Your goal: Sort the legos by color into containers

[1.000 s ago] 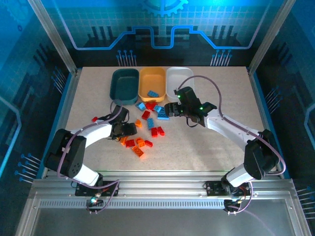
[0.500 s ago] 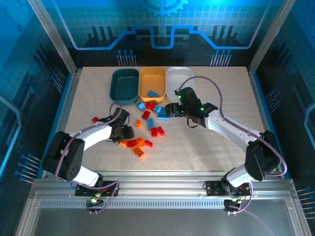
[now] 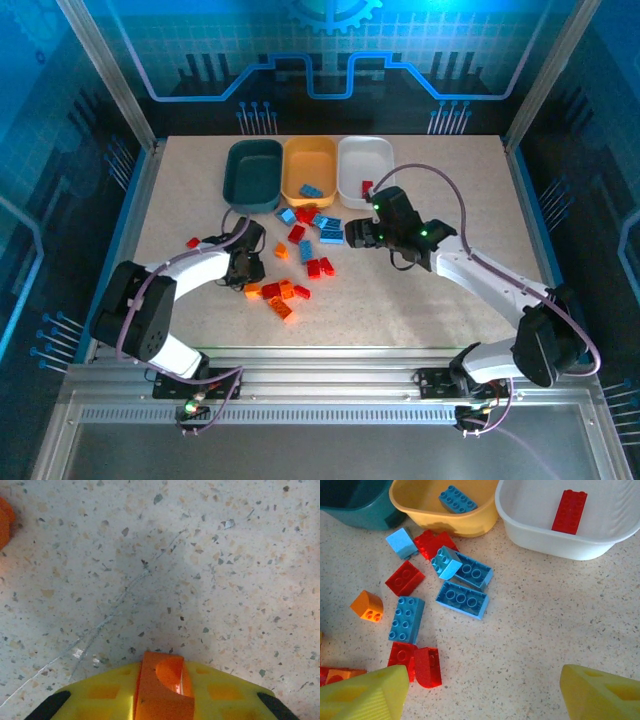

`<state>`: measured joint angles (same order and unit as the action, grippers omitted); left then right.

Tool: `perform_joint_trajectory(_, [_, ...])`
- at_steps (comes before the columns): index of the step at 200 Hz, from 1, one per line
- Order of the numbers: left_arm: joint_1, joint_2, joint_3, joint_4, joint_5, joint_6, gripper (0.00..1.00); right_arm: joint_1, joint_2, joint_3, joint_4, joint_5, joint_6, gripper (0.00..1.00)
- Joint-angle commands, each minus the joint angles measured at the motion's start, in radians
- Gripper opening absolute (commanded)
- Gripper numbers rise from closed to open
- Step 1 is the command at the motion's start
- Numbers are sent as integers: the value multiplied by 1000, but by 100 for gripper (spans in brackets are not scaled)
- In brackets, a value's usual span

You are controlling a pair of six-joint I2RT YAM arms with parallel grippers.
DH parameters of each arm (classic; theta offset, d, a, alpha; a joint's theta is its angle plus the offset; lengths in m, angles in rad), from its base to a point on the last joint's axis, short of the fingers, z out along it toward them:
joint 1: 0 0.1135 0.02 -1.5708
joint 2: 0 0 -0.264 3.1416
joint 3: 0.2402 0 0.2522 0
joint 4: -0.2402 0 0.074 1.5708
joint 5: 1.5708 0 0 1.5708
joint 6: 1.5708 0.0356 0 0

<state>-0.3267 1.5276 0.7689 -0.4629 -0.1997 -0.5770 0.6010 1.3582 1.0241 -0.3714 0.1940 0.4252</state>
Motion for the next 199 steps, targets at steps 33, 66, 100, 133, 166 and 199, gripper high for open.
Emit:
perform_joint_trajectory(33, [-6, -33, 231, -137, -111, 50, 16, 12, -58, -138, 142, 79, 18, 79])
perform_joint_trajectory(66, [18, 64, 490, -189, -115, 105, 16, 13, -139, -278, 227, 224, 83, 79])
perform_joint_trajectory(100, [89, 307, 804, -242, -61, 137, 16, -11, -197, -335, 247, 286, 127, 79])
perform_joint_trajectory(133, [136, 587, 1126, -348, -46, 150, 12, -20, -181, -337, 247, 265, 135, 79])
perform_joint_trajectory(166, [166, 716, 1273, -360, -20, 147, 12, -21, -168, -329, 247, 231, 130, 80])
perform_joint_trajectory(199, [176, 756, 1327, -344, -4, 152, 23, -20, -148, -314, 246, 192, 122, 80])
